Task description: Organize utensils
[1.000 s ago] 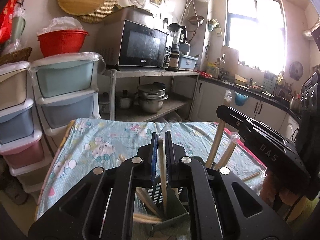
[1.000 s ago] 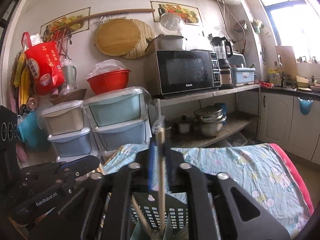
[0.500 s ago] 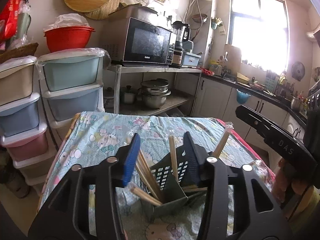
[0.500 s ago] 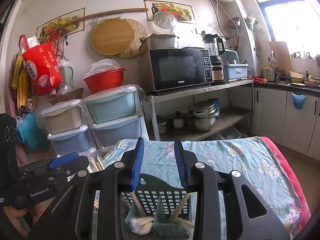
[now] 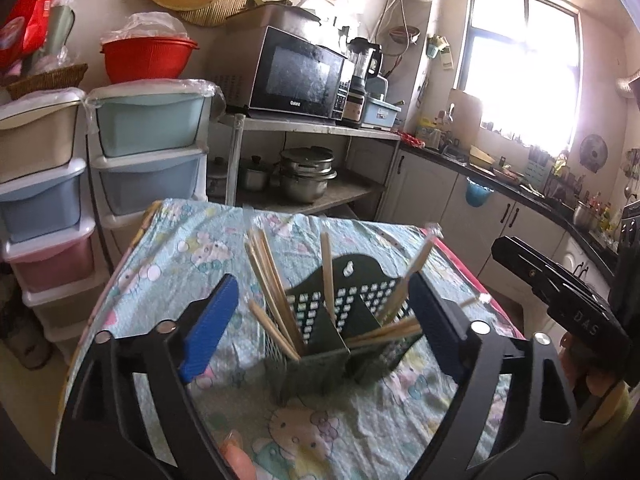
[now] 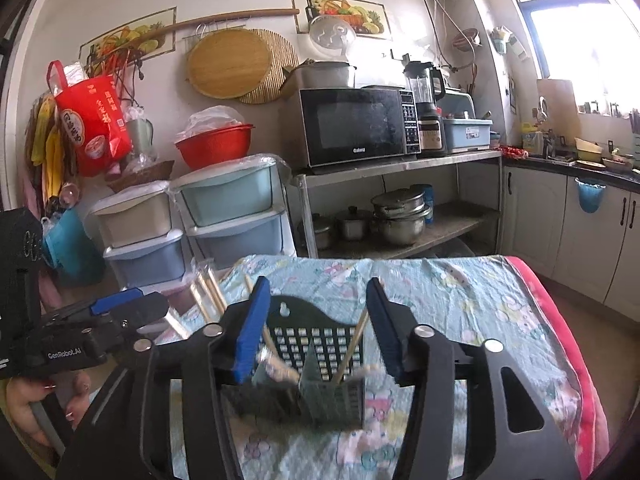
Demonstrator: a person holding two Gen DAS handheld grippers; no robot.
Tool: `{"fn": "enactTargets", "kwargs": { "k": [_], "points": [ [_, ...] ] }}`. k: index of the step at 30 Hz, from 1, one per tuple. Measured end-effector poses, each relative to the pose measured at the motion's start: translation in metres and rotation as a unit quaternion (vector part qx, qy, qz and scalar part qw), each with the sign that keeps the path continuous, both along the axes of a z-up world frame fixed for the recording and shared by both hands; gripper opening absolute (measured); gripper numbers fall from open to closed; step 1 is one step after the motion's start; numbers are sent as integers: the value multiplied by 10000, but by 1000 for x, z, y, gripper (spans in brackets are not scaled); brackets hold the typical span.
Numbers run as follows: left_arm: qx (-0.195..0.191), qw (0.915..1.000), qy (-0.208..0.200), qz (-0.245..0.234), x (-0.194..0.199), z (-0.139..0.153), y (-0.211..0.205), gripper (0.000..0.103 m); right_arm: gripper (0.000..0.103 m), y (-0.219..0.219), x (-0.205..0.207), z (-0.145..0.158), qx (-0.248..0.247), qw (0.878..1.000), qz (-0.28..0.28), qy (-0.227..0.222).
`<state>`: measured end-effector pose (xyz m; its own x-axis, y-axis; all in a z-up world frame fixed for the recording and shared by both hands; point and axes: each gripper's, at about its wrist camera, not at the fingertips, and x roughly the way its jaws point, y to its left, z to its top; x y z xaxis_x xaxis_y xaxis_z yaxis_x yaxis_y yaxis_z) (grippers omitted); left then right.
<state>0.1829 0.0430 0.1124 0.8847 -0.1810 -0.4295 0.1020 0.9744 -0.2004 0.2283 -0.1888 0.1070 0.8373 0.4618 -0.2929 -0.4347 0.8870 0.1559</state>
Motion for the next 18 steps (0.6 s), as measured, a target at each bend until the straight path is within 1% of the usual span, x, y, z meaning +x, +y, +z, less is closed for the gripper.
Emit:
{"fn": "enactTargets", "kwargs": {
  "k": [2, 5, 8, 11, 18],
  "points": [
    [-21, 10000, 73, -33, -5, -5, -3, 87, 60, -2, -6, -4, -37, 9999, 42, 133],
    [-4, 9999, 148, -61, -10, -12, -7, 92, 67, -4, -15, -10, -100, 9996, 72, 253],
    [-17, 9996, 288, -68, -16, -21, -9, 92, 72, -6, -23, -19, -180, 9991, 77, 371],
    [-14, 9990, 449, -87, -18, -30, -10, 92, 76, -10, -30, -28, -190, 9982, 95, 568],
    [24, 9970, 769, -71, -30, -61, -13, 92, 77, -14, -45, -53, -322, 9957, 70, 871]
  ]
}}
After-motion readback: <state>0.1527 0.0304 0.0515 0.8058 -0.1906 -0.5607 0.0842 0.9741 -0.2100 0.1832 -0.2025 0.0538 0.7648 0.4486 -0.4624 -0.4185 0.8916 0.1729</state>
